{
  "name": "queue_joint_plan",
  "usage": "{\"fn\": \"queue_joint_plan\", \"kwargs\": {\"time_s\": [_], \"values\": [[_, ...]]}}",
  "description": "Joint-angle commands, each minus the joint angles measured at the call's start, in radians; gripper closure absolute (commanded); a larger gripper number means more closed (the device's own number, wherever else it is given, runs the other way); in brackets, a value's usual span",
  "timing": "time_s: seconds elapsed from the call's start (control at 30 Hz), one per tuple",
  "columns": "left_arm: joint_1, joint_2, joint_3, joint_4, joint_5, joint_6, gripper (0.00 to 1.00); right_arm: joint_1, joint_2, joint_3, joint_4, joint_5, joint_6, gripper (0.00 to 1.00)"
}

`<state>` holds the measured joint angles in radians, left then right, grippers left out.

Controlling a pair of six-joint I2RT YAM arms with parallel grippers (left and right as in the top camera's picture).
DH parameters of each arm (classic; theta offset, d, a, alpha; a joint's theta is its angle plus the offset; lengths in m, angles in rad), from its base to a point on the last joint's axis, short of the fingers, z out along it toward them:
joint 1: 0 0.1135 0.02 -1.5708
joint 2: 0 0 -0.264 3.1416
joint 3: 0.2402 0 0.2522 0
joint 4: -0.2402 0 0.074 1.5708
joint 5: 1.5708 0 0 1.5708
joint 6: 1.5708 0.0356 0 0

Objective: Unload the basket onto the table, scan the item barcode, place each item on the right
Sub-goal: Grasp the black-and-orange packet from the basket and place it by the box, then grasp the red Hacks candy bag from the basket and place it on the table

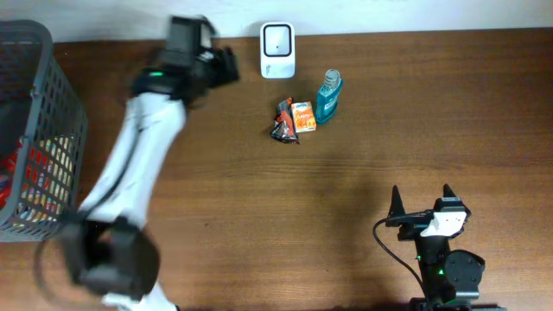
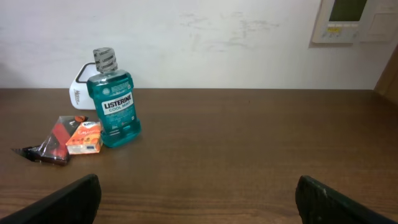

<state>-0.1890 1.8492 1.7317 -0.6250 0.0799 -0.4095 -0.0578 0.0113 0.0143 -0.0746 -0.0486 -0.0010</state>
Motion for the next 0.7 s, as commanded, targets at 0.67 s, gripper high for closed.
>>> {"fn": "queue_joint_plan", "kwargs": {"time_s": [0.67], "values": [[0.912, 0.056, 0.021, -0.137, -0.106, 0.695, 0.09, 0.005, -0.008, -0.009, -0.003, 0.005, -0.003, 0.01]]}}
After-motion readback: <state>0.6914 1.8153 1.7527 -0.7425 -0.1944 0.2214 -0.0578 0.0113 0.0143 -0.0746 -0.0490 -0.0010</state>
